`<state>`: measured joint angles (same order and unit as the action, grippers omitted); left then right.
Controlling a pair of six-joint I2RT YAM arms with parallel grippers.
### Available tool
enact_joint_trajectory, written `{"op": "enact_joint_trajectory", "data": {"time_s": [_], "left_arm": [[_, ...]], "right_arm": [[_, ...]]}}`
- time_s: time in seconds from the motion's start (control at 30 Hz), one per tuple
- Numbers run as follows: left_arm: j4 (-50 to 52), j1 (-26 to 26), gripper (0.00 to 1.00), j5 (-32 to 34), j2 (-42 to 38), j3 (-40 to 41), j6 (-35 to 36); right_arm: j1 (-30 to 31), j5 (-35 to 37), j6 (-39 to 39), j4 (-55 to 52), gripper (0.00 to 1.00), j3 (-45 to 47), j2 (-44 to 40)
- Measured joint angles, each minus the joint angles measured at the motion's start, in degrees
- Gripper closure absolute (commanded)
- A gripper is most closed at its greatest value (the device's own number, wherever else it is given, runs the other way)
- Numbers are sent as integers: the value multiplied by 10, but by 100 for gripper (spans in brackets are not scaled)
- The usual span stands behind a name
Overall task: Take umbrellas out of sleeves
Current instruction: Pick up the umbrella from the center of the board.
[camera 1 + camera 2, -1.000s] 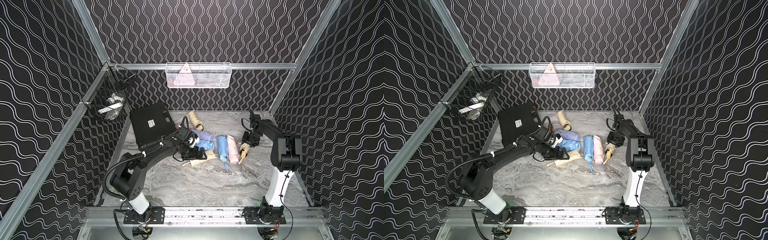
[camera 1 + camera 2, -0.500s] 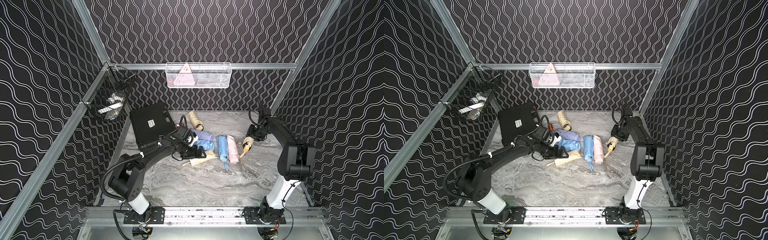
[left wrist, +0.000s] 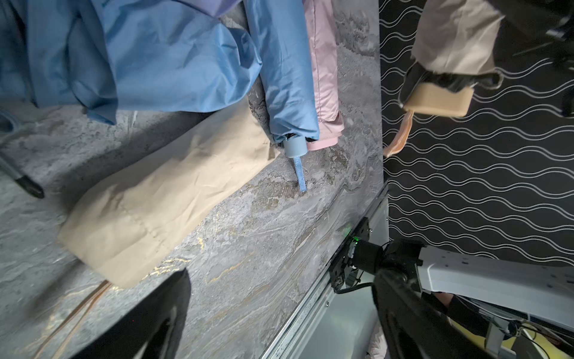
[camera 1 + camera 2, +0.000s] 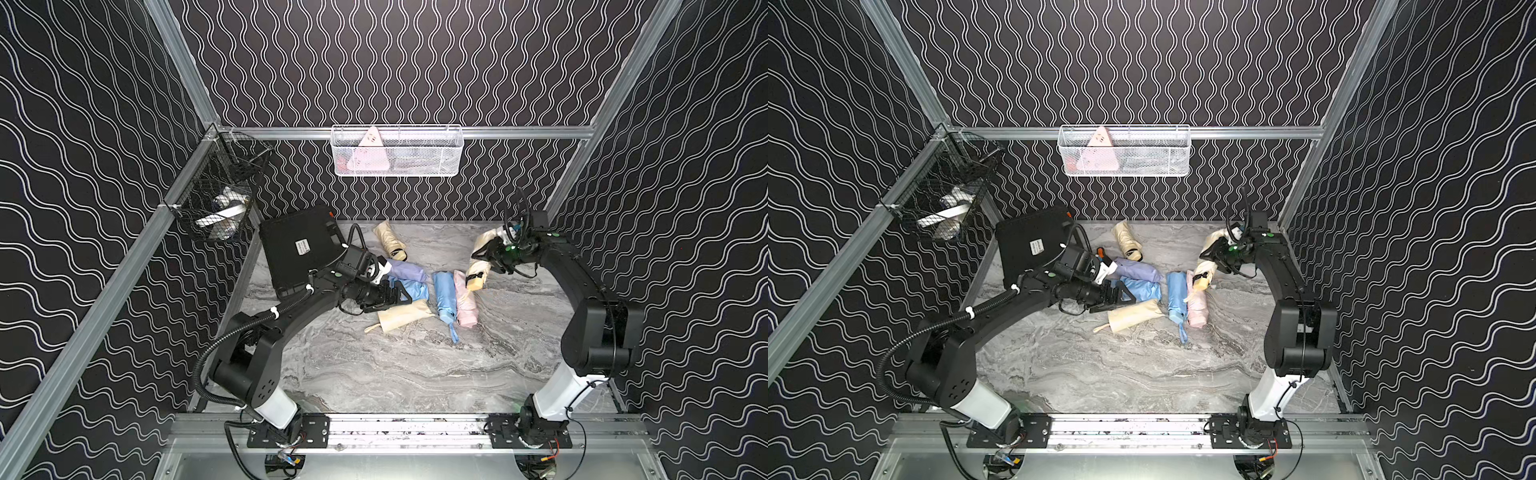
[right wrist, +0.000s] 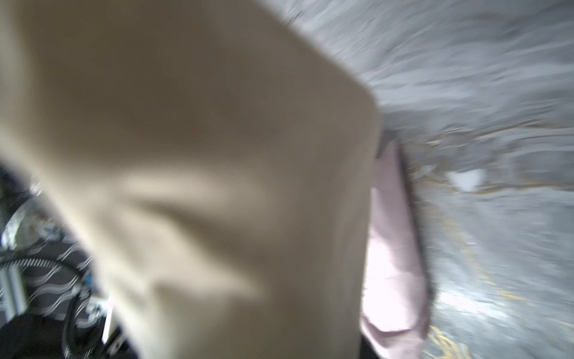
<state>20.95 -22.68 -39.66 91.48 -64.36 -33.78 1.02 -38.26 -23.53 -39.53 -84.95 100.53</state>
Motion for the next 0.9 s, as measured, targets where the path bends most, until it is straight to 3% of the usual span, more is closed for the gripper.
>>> {"op": "enact_joint_trajectory", "data": {"time_s": [0.33,0.6,0.7,0.9], "left_arm": [[-164,48,4,-75,-4,55,-128],[-451,60,6,-111,27,123,-334],[-519,60,6,-116,39,120,-373],[-563,54,6,-125,47,111,-396]], "right_arm": [[80,-96,11,21,60,29,-13],[101,-144,14,23,60,59,-29],[115,-156,15,23,60,58,-29],[157,-173,17,9,60,36,-26]]}}
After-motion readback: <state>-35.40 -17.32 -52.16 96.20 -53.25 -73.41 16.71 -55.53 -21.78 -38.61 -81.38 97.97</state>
